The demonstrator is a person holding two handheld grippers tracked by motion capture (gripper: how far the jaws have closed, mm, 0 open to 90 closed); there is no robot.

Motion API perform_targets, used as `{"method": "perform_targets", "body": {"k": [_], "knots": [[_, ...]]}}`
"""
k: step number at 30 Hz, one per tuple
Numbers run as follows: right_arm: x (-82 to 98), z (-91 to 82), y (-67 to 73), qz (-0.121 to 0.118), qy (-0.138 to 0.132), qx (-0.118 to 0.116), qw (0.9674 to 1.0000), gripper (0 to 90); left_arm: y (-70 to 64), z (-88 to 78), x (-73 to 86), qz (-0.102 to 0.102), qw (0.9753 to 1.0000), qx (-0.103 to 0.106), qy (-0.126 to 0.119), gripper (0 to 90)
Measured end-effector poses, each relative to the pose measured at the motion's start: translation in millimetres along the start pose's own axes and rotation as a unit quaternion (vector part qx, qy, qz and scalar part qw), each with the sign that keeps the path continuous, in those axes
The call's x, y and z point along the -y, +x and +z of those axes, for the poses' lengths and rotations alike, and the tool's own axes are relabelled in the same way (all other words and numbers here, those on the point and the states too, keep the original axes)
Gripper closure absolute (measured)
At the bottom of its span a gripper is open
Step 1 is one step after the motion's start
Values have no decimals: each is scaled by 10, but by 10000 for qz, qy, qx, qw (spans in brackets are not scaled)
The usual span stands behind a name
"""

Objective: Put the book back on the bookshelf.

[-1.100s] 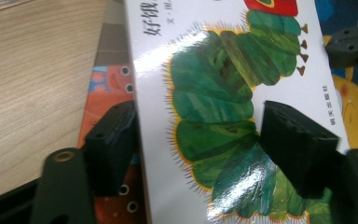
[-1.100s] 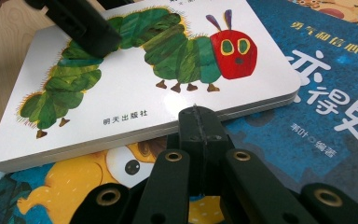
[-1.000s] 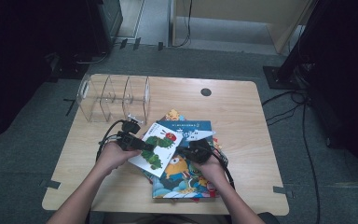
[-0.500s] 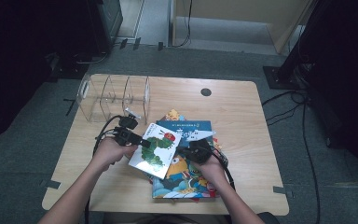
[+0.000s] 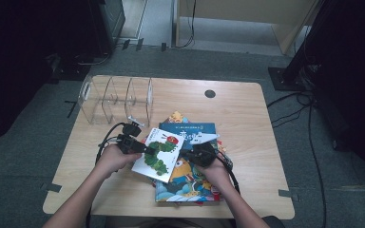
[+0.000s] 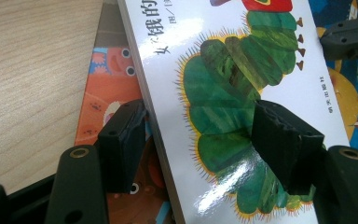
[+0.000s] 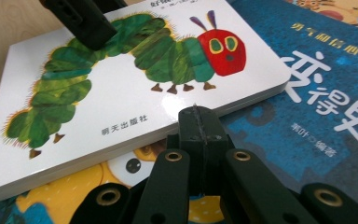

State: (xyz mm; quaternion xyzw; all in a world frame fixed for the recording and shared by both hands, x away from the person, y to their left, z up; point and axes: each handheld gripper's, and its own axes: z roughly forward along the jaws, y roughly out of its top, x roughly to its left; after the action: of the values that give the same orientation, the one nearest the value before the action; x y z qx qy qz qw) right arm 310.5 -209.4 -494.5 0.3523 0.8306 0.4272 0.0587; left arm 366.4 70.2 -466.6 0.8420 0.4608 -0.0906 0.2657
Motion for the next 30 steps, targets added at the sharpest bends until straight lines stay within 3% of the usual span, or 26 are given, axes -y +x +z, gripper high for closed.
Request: {"method": "perform_targets", "body": {"k": [2, 6, 8, 9, 11, 14, 18, 20, 23, 25, 28, 29, 30], "knots": [[16, -7, 24, 2, 19, -112, 9999, 900, 5, 2, -1, -28, 10000, 10, -3, 373], [22, -4, 60, -46, 25, -97, 9999, 900, 14, 6, -27, -105, 9999, 25, 69, 379], [20, 0, 63, -39, 25, -95, 9999, 900, 44, 8, -58, -223, 9995, 146, 141, 387], [17, 3, 67, -30, 36, -99, 9999, 900, 94, 14, -92, -422, 9984, 349, 136, 387], [14, 4, 68, -46, 42, -95, 9999, 900, 99, 19, -100, -443, 9983, 372, 105, 391], [15, 4, 63, -11, 36, -122, 9999, 900, 92, 9, -123, -378, 9989, 259, 104, 439], [16, 5, 56, -35, 22, -133, 9999, 900, 89, -23, -136, -411, 9988, 259, 91, 468], [18, 5, 62, -41, 18, -120, 9999, 900, 77, -99, -155, -402, 9987, 323, -7, 480], [17, 4, 64, -59, 24, -108, 9999, 900, -2, -331, -233, -382, 9964, 660, -376, 497], [17, 7, 64, -58, 15, -112, 9999, 900, -42, -385, -266, -335, 9960, 718, -415, 523], [9, 20, 78, -83, 15, -106, 9999, 900, -204, -503, -371, -75, 9957, 798, -464, 542], [-1, 32, 93, -116, 26, -120, 9999, 900, -317, -533, -432, 79, 9954, 870, -394, 562], [-1, 32, 93, -116, 26, -120, 9999, 900, -317, -533, -432, 79, 9954, 870, -394, 562]]}}
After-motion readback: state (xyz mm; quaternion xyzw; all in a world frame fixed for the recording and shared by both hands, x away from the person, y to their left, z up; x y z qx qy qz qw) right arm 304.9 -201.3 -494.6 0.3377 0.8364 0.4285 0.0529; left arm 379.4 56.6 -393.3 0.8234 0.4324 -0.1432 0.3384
